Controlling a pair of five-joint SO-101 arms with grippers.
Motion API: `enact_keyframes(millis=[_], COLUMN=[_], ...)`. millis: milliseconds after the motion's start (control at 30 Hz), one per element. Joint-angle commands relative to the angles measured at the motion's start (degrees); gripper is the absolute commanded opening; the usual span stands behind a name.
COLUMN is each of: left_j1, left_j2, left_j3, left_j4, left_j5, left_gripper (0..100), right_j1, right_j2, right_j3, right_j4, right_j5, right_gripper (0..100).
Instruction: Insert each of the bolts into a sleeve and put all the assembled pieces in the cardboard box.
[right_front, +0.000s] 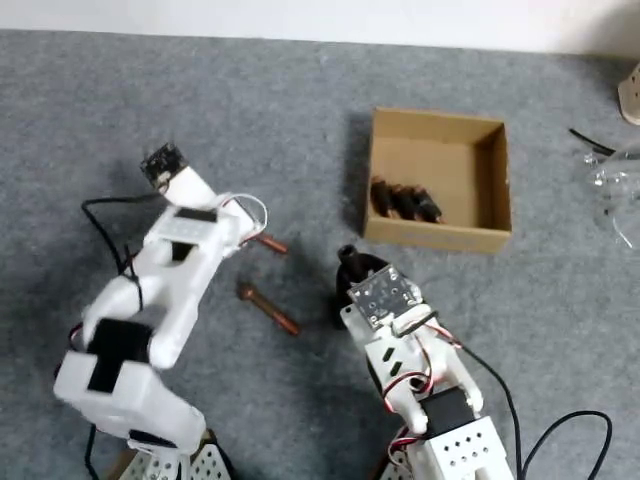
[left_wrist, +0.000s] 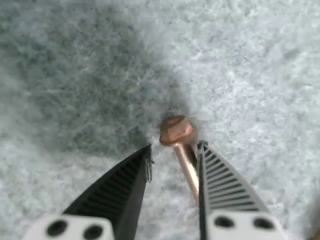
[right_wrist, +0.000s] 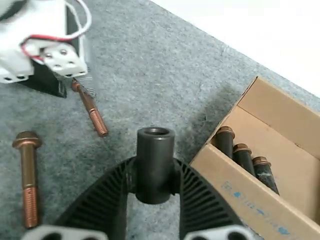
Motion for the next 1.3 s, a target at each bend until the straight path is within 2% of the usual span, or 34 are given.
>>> enact_keyframes(millis=[0,133,267,600,700,733,1133,1267], left_j1=[0.7,0.7,1.6,1.5,1.5,1.5,1.5,1.5], left_j2=[3.8,7.2,8.6,8.7,8.7,8.7,7.8,2.4], left_j3=[-7.5,-12.6,-14.4,-14.4,-14.4,-14.2,-13.2,-10.0], left_j4=[9.3,16.7,19.8,20.0,20.0,20.0,20.0,19.9], left_j5=[0.3,0.3,0.3,0.3,0.3,0.3,-5.1,-5.2], left_gripper=[14,14,14,13,1,0,0,0], right_j1=[0.9,0.9,0.9,0.9,0.9,0.9,0.9,0.7], right_j2=[-1.1,-1.1,-1.1,-1.1,-1.1,-1.1,-1.1,-1.1], right_j3=[4.4,4.4,4.4,4.4,4.4,4.4,4.4,4.6], right_j4=[-2.2,-2.2,-2.2,-2.2,-2.2,-2.2,-2.2,-5.1], right_j5=[0.6,0.6,0.6,0.6,0.6,0.6,0.6,0.6], right_gripper=[0.5,0.5,0.5,0.5,0.5,0.5,0.5,0.5])
